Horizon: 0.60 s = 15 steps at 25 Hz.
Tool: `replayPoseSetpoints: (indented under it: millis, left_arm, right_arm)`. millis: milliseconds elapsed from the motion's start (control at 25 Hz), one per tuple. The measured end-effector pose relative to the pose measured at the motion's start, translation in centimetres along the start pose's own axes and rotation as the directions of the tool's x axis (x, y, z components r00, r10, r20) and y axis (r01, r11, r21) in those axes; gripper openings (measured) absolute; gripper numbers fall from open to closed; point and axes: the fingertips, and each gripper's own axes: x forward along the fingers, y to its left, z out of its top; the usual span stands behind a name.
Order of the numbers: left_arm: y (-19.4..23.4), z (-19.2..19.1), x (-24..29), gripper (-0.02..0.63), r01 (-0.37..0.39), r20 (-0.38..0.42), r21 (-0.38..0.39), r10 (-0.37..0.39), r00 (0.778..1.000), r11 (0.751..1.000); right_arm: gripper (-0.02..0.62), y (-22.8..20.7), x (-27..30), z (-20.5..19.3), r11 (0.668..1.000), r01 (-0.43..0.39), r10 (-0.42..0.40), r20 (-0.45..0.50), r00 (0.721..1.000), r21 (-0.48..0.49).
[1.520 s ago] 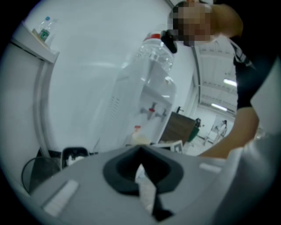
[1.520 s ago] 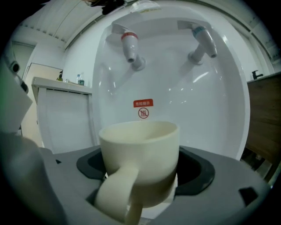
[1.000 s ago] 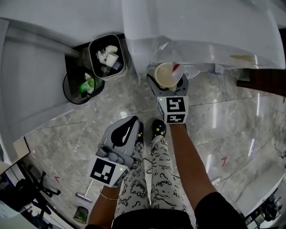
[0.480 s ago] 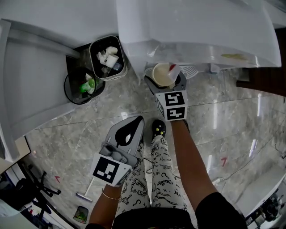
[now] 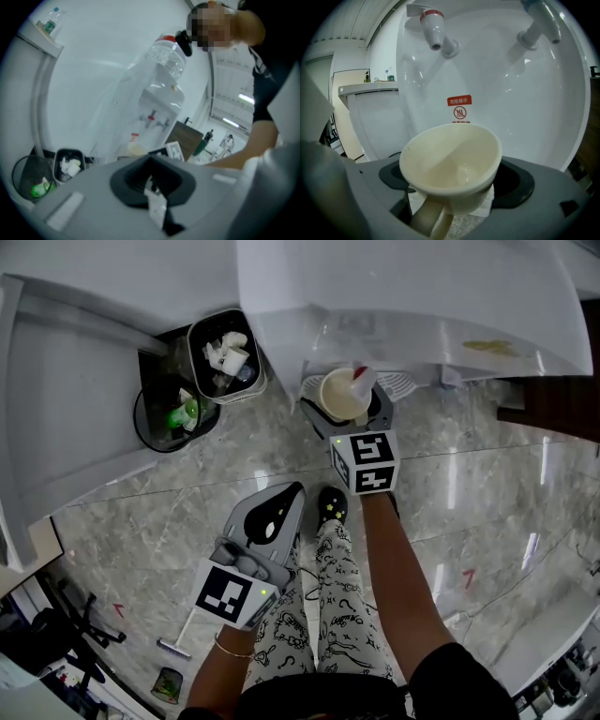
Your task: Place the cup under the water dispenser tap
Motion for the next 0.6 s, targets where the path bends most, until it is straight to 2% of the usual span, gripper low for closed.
replayPoseSetpoints:
  millis: [360, 600]
  left_arm:
    - [-0.7, -0.4, 0.3, -0.012, 0.004, -0.004, -0.003, -0.004, 1.0, 1.0]
    - [-1.6, -0.1, 0.6, -0.012, 0.024, -0.002, 0.004, -0.024, 1.0, 1.0]
  right_arm:
    - [0.462, 0.4, -0.8, 0.9, 0.998, -0.012, 0.014, 0.04, 0.999, -0.061]
    - [0.46, 0.1, -2.0, 2.0, 0.996, 0.014, -0.006, 0.085, 0.996, -0.09]
